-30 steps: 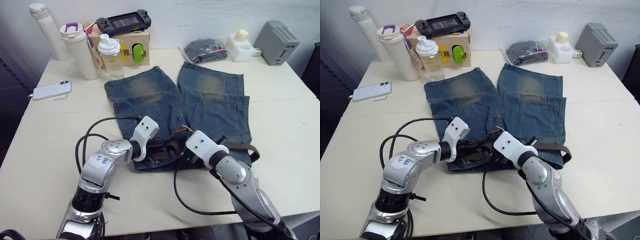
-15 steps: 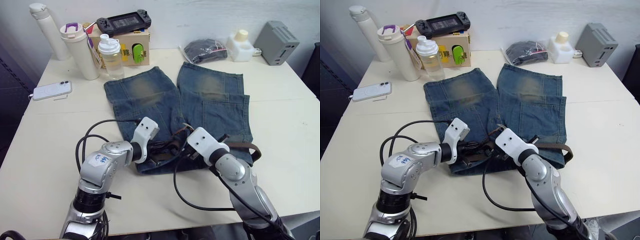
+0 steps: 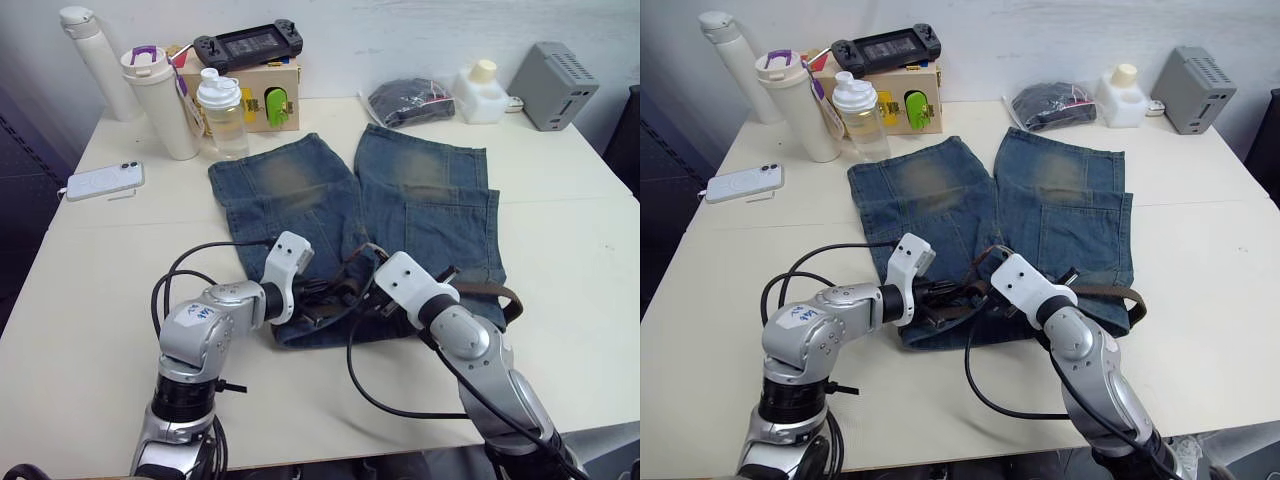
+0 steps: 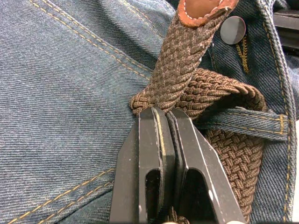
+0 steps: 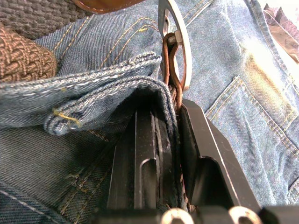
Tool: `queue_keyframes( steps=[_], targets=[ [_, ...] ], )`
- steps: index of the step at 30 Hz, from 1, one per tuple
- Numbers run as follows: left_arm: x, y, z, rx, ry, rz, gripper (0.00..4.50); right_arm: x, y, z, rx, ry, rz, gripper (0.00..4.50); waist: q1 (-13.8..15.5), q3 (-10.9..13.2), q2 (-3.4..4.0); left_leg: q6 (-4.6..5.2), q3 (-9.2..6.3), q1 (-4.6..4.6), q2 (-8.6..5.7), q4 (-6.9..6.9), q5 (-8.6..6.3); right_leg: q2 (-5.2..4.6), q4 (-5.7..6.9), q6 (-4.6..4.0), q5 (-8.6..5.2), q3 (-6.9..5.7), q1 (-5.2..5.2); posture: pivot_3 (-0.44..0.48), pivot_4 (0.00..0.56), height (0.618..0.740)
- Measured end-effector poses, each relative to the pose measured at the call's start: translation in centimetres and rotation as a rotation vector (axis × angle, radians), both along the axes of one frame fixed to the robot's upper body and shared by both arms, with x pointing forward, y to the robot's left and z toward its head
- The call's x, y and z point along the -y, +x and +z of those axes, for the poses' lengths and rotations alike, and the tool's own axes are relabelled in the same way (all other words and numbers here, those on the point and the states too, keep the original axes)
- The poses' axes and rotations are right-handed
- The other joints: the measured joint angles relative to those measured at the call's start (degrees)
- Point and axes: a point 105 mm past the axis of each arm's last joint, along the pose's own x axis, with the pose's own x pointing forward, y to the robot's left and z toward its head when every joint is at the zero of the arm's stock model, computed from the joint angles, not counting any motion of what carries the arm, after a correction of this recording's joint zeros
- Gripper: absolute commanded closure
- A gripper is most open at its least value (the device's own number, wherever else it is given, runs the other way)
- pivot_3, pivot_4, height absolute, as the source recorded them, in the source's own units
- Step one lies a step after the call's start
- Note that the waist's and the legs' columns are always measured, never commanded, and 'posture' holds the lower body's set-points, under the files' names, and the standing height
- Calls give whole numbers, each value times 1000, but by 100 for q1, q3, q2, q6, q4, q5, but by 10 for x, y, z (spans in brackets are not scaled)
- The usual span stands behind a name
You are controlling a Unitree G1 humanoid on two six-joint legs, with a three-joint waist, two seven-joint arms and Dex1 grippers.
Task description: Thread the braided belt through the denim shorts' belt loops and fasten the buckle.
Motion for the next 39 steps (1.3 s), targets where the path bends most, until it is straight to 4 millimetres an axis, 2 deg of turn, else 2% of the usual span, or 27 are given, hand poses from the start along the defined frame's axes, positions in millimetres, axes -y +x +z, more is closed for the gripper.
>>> queue_keyframes(
  steps=[19, 26, 39],
  targets=[
    [8, 3, 2, 2, 6, -17, 4500, -10, -3, -4, -13, -62, 52, 4494, -7, 0, 0, 0, 1, 1, 1, -1, 0, 1, -1, 0, 0, 0, 0, 0, 150, 690],
    [2, 3, 2, 0, 9, -5, 4500, 0, 4, 1, -56, 137, -64, 4494, -6, -1, 1, 0, 1, 1, 0, -1, 0, 1, 0, 0, 0, 0, 0, 0, 150, 690],
    [3, 1, 1, -4, 3, 3, 4500, 1, 6, 5, -59, 174, -82, 4494, -9, -1, 1, -1, 2, 1, 0, -2, 0, 3, 0, 0, 0, -1, -1, 0, 150, 690]
  ],
)
